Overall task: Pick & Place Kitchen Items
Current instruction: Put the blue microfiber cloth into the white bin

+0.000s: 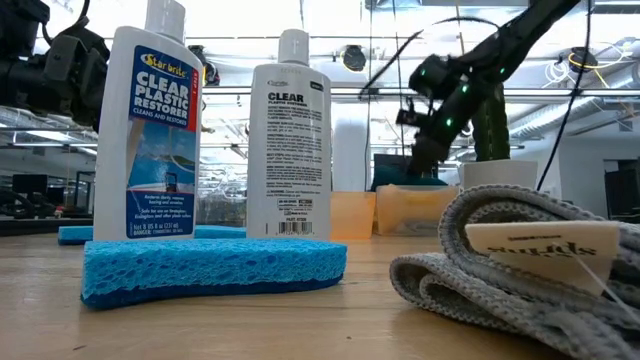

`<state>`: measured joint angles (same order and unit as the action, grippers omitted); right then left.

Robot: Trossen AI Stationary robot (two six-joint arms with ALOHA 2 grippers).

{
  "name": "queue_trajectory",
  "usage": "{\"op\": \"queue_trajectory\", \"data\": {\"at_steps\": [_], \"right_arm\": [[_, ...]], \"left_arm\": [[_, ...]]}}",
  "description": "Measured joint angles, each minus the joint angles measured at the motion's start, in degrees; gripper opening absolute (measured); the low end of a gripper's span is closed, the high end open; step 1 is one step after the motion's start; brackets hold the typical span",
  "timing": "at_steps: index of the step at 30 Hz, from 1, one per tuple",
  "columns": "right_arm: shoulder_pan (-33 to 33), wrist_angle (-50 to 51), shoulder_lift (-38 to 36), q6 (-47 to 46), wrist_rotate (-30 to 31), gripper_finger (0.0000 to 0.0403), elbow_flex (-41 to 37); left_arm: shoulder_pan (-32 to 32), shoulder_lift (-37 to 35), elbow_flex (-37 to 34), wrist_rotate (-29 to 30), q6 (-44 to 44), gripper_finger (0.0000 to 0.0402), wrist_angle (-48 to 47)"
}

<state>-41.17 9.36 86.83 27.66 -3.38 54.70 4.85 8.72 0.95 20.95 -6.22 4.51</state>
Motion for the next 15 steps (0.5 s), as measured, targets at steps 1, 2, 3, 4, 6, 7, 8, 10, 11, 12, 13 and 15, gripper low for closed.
{"op": "queue_trajectory", "data": {"at_steps": [1,2,3,4,6,7,8,10,11,12,13,15], "right_arm": [[-0.14,-0.08,1.39,0.0,0.0,0.0001,0.02],[-0.42,0.37,2.56,0.0,0.04,0.0001,0.02],[-0.6,1.11,3.62,0.04,0.07,0.0001,0.0],[-0.82,1.39,4.69,0.25,0.1,0.0001,0.0],[-1.32,2.27,6.6,0.45,0.11,0.0001,0.12],[-1.65,2.61,7.32,0.1,-0.09,0.0001,0.16],[-1.92,2.75,7.93,-0.11,-0.24,0.0,0.25],[-2.16,2.87,8.38,-0.2,-0.55,0.0,0.31],[-2.22,2.79,8.15,-0.18,-0.53,0.0,0.27],[-2.22,2.56,7.68,-0.16,-0.4,0.0,0.19],[-2.2,2.45,7.0,0.15,-0.17,0.0,0.07],[-1.89,2.46,4.98,0.46,0.25,0.0,-0.07]], "left_arm": [[0.02,-0.01,-0.01,0.0,0.0,0.0395,0.02],[0.01,0.0,-0.02,0.0,0.0,0.0395,0.01],[0.02,-0.01,-0.02,0.0,0.0,0.0395,0.01],[0.0,-0.01,-0.01,0.01,0.0,0.0395,0.02],[0.01,0.01,-0.02,0.0,0.0,0.0395,0.0],[0.0,-0.01,-0.02,0.02,-0.02,0.0395,0.02],[0.02,-0.01,-0.02,0.0,0.0,0.0395,0.02],[0.0,0.02,-0.02,0.01,0.0,0.0395,0.0],[0.01,-0.01,-0.01,0.01,0.0,0.0395,0.02],[0.02,0.01,-0.02,0.0,0.0,0.0395,0.01],[0.01,0.0,-0.02,0.0,0.0,0.0395,0.0],[0.02,0.0,0.0,0.02,0.0,0.0395,0.02]]}}
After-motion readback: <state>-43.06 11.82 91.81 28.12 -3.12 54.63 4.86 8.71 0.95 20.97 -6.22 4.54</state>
